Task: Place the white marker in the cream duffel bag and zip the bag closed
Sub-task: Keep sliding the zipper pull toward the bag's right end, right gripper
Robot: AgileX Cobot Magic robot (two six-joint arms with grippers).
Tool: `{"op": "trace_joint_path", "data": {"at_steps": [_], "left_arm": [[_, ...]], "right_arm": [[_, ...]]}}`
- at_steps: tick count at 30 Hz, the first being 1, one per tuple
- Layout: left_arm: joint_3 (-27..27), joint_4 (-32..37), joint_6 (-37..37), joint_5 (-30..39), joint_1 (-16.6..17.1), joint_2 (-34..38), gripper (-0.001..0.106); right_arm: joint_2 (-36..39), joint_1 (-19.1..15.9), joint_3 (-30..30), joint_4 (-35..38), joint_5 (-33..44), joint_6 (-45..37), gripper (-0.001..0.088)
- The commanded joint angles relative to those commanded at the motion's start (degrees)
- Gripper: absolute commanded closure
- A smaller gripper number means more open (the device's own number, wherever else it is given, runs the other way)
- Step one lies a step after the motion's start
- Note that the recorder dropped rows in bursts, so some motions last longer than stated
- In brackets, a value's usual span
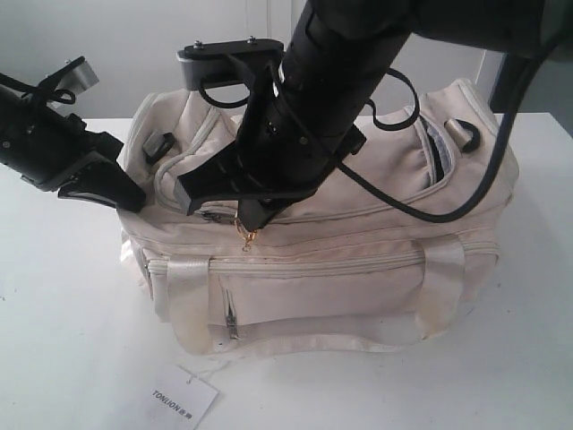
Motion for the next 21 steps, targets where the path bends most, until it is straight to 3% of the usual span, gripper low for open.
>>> {"op": "trace_joint_path", "data": {"at_steps": [15, 21], "left_arm": [[0.0, 0.86, 1.62, 0.0, 0.0, 0.0, 0.105], [0.0, 1.18, 1.62, 0.12, 0.0, 0.0, 0.105]], "right_arm": [[-2.88, -0.25, 0.0, -7.71, 3.57, 3.3, 0.0868], [-6.01, -5.64, 0.0, -7.71, 4.77, 3.3, 0.0868]]}}
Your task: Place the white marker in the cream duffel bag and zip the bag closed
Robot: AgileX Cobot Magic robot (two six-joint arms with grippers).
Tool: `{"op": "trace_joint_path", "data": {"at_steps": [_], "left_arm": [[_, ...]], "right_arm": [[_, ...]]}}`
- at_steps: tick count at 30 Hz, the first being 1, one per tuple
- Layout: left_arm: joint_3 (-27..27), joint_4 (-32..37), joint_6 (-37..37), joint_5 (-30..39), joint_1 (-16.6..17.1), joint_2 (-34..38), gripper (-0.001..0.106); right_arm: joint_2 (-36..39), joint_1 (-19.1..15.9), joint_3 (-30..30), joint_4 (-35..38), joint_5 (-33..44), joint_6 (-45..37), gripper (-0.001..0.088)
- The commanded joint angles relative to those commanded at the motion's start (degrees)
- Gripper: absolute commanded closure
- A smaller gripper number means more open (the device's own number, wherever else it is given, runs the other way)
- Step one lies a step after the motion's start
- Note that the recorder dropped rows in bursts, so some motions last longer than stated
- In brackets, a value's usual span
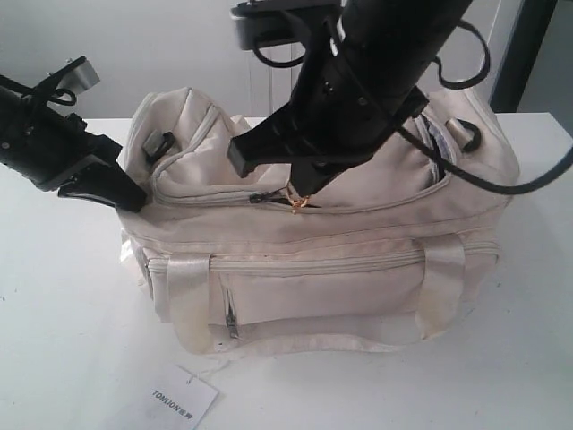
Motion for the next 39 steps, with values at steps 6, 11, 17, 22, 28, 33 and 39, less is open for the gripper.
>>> {"op": "trace_joint_path", "data": {"at_steps": [6, 11, 17, 22, 28, 33, 39], "left_arm": [[0.0, 0.11, 0.0, 0.0, 0.0, 0.0, 0.105], [0.0, 0.11, 0.0, 0.0, 0.0, 0.0, 0.105], [0.0, 0.11, 0.0, 0.0, 0.0, 0.0, 0.105], [0.0, 0.11, 0.0, 0.0, 0.0, 0.0, 0.105], [0.0, 0.11, 0.0, 0.0, 0.0, 0.0, 0.105], [0.0, 0.11, 0.0, 0.0, 0.0, 0.0, 0.105], [0.0, 0.11, 0.0, 0.0, 0.0, 0.0, 0.105]], "right_arm": [[-1.16, -3.57, 0.0, 0.0, 2.26, -1.08, 0.0868], [-1.55, -4.38, 0.0, -1.0, 2.46, -1.37, 0.0868], [-1.68, -6.0, 0.13, -1.82, 2.46, -1.37, 0.0868], [-1.68, -7.6, 0.13, -1.92, 2.46, -1.37, 0.0868], [-1.68, -8.1, 0.13, -2.61, 2.46, -1.37, 0.0868], [-1.68, -8.1, 0.13, -3.41, 2.46, -1.37, 0.0868], [-1.68, -8.1, 0.13, -3.69, 2.46, -1.49, 0.0868]]}}
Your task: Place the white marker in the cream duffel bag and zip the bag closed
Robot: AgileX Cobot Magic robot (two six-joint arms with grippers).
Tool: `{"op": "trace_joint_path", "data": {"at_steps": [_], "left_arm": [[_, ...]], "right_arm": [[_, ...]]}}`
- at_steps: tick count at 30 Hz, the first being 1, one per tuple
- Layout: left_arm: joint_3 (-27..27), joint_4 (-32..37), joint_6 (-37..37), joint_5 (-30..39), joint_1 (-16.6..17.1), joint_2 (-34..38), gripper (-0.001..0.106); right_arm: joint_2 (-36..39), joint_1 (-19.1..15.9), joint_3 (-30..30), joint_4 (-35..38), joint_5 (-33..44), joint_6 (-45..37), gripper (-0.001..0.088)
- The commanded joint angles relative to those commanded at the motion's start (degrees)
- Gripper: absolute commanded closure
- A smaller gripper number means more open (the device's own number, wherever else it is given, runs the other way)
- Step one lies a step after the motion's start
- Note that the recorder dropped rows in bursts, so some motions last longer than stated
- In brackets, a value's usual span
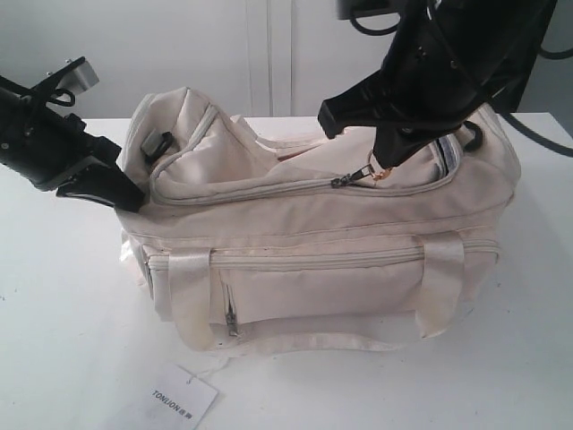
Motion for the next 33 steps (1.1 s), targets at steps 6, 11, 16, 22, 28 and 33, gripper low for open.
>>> {"op": "trace_joint_path", "data": {"at_steps": [6, 11, 16, 22, 28, 33], "left_arm": [[0.0, 0.16, 0.0, 0.46, 0.0, 0.0, 0.105], [0.0, 0.43, 0.0, 0.57, 0.0, 0.0, 0.105], [0.0, 0.43, 0.0, 0.57, 0.0, 0.0, 0.105], [0.0, 0.43, 0.0, 0.57, 0.0, 0.0, 0.105], [0.0, 0.43, 0.0, 0.57, 0.0, 0.0, 0.105], [0.0, 0.62, 0.0, 0.57, 0.0, 0.0, 0.105]], "right_arm": [[0.0, -0.47, 0.0, 0.06, 0.0, -0.34, 0.0868], [0.0, -3.1, 0.0, 0.19, 0.0, -0.58, 0.0868], [0.0, -5.59, 0.0, 0.28, 0.0, -1.49, 0.0868], [0.0, -7.44, 0.0, 0.73, 0.0, -1.84, 0.0868], [0.0, -9.15, 0.0, 0.73, 0.0, -2.18, 0.0868], [0.0, -10.23, 0.0, 0.73, 0.0, -2.18, 0.0868]]}}
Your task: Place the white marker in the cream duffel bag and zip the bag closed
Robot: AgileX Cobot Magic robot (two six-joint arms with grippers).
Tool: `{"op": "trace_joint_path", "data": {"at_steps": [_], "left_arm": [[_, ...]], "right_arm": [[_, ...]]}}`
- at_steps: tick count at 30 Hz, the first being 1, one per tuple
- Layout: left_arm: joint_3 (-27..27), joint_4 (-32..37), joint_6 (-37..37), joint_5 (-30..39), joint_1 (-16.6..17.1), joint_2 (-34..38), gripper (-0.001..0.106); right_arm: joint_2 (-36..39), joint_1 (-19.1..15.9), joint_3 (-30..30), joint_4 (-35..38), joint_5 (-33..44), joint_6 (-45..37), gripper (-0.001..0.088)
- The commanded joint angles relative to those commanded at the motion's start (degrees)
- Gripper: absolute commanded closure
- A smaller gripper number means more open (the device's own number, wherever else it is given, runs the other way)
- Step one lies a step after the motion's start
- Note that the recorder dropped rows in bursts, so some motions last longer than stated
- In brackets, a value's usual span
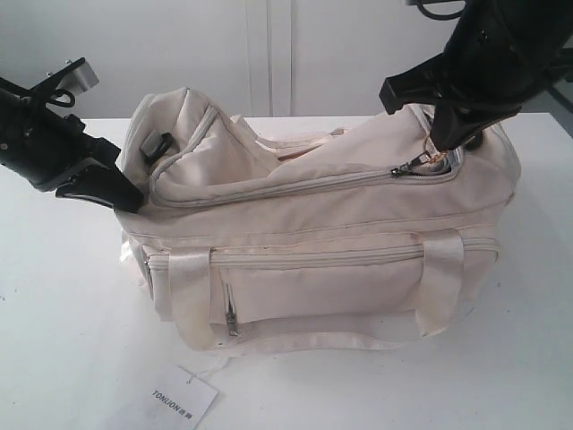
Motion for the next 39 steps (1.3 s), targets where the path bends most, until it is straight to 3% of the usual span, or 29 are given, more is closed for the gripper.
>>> {"op": "trace_joint_path", "data": {"at_steps": [9, 21, 39], "left_arm": [[0.0, 0.22, 0.0, -1.27, 0.0, 0.0, 0.105], [0.0, 3.09, 2.36, -8.27, 0.0, 0.0, 0.105], [0.0, 3.09, 2.47, -8.52, 0.0, 0.0, 0.105]], "right_arm": [[0.0, 0.0, 0.0, 0.0, 0.0, 0.0, 0.0868], [-1.32, -0.04, 0.0, 1.52, 0.0, 0.0, 0.0868], [-2.44, -0.04, 0.0, 3.45, 0.0, -1.58, 0.0868]]}}
